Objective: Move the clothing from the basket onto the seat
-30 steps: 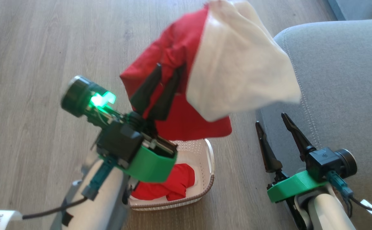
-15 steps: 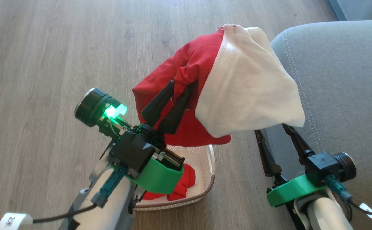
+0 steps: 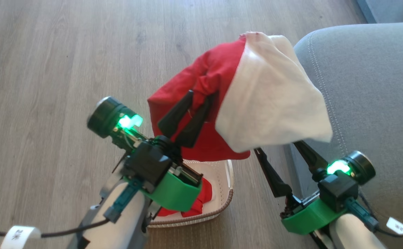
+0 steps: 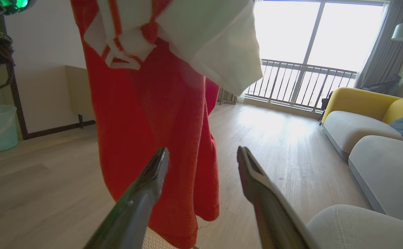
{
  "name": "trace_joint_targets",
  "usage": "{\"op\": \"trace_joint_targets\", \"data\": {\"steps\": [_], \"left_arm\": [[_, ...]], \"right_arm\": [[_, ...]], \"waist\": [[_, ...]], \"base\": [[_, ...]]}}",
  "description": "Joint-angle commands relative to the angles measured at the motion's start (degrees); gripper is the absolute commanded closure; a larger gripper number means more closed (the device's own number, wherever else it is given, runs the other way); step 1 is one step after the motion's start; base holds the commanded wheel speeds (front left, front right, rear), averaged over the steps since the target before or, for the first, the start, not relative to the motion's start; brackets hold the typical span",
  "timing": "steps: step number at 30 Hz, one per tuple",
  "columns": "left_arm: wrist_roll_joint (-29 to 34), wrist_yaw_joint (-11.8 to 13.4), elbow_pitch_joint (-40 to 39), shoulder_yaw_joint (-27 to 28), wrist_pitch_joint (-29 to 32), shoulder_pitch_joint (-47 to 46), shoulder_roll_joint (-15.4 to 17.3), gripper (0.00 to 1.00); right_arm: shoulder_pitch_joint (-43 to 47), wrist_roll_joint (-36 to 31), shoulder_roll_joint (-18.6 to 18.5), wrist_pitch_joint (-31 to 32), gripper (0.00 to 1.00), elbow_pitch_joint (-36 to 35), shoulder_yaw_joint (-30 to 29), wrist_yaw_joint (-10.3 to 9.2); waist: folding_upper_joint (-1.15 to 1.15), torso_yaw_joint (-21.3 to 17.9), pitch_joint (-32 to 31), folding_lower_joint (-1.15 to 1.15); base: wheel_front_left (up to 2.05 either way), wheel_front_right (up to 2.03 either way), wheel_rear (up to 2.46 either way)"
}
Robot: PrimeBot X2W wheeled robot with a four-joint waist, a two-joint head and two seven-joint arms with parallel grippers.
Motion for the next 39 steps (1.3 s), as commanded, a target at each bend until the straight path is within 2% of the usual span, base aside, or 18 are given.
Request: {"op": "trace_joint_targets", "data": {"steps": [1, 13, 25, 32, 39], "left_arm": [[-0.3, -0.5, -1.4, 1.2, -0.2, -1.1, -0.1, 1.00], [-0.5, -3.1, -0.8, -4.5, -0.2, -2.0, 0.1, 1.00], [-1.7, -4.0, -2.0, -9.2, -0.2, -3.1, 0.8, 1.00], [-2.7, -4.1, -1.8, -11.5, -0.2, -4.1, 1.9, 1.00], [-3.6, -4.1, -1.3, -12.1, -0.2, -4.5, 2.1, 1.00]], "right_arm": [[-3.8, 0.3, -1.4, -0.4, 0.00, -2.2, 1.8, -0.01], [-11.5, -0.4, -6.5, -0.4, 0.00, 0.8, 6.4, -0.01], [-13.8, -3.1, -6.1, -0.4, 0.00, 5.5, 6.4, -0.01], [-16.6, -4.0, -7.2, -0.4, 0.00, 5.6, 12.2, -0.01], [-17.9, -4.8, -6.8, -0.4, 0.00, 5.8, 14.7, -0.01]], "waist": [[0.00, 0.1, 0.2, 0.00], [0.00, 1.1, 1.3, 0.00], [0.00, 2.6, 2.0, 0.00], [0.00, 2.8, 2.7, 0.00], [0.00, 2.9, 2.4, 0.00]], "base": [[0.00, 0.00, 0.00], [0.00, 0.00, 0.00], [0.00, 0.00, 0.00], [0.00, 0.00, 0.00], [0.00, 0.00, 0.00]]}}
